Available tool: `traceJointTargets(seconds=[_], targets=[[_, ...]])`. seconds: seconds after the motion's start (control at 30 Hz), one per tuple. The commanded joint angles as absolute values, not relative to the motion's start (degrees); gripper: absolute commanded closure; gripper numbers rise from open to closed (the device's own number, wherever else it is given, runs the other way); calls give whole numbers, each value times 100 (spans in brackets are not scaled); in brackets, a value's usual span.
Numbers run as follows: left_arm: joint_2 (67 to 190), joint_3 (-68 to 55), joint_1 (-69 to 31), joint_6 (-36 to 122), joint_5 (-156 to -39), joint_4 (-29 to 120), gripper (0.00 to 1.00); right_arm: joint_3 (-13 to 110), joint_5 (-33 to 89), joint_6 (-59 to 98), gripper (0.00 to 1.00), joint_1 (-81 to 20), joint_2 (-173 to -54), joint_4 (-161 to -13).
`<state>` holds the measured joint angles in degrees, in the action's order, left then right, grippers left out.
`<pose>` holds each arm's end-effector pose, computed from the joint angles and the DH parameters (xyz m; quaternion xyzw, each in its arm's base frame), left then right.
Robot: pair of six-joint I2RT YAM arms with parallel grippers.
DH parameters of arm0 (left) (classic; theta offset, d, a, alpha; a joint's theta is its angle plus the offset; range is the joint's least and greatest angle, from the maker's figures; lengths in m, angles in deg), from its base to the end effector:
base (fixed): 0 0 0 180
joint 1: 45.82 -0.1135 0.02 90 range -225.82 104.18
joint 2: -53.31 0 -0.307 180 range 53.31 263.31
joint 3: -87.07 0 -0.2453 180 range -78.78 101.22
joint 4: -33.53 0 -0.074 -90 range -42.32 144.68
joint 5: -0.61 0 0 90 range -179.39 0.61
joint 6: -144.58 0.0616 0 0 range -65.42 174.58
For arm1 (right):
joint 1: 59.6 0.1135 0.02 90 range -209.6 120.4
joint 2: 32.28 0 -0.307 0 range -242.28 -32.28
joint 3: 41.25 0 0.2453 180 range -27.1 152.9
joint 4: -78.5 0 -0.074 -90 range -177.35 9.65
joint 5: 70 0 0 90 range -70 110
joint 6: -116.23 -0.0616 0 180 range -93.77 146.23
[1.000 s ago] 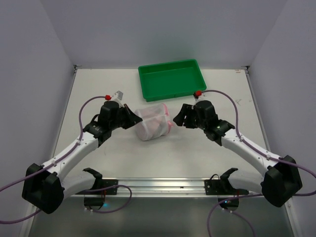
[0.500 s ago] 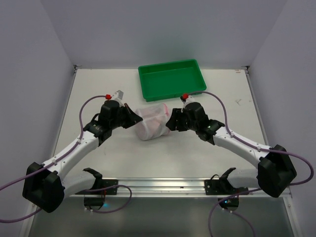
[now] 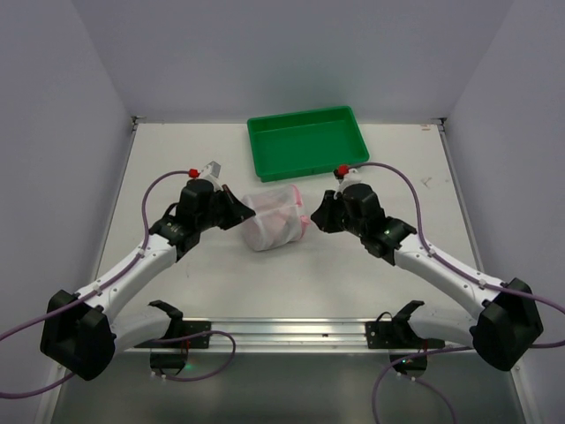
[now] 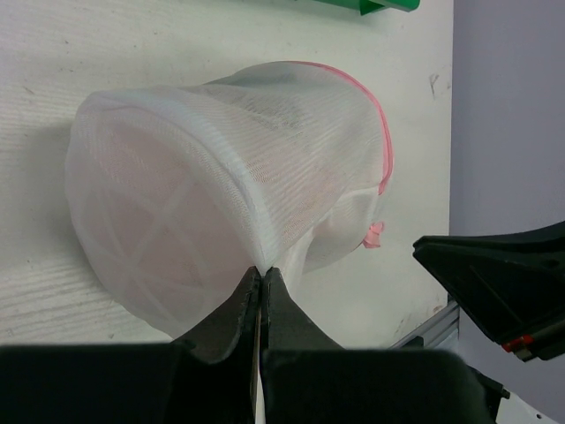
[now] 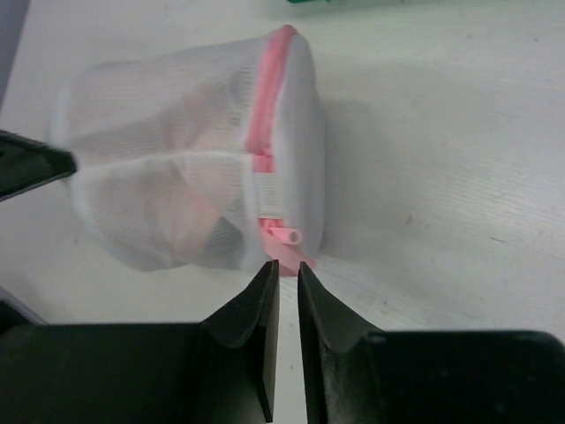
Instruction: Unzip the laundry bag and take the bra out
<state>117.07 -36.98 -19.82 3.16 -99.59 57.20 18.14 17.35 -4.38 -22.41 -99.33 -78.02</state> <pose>0.2128 -0.1159 0.2852 -0.1488 0.8572 -0.3650 0.3314 0.2084 0.1545 0.2934 -0.0386 0.8699 0.2573 0.4190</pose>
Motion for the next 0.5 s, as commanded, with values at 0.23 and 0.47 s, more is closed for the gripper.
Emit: traceJointTargets(seconds=[0.23,0.47], targets=[[11650,-3711,-1998,360,-10047,5419,100,1702,1877,-821,67,-2224,-9969,-8321],[11545,-3940,-1998,246,-10152,5261,100,1737,2430,-989,63,-2374,-10303,-8620]])
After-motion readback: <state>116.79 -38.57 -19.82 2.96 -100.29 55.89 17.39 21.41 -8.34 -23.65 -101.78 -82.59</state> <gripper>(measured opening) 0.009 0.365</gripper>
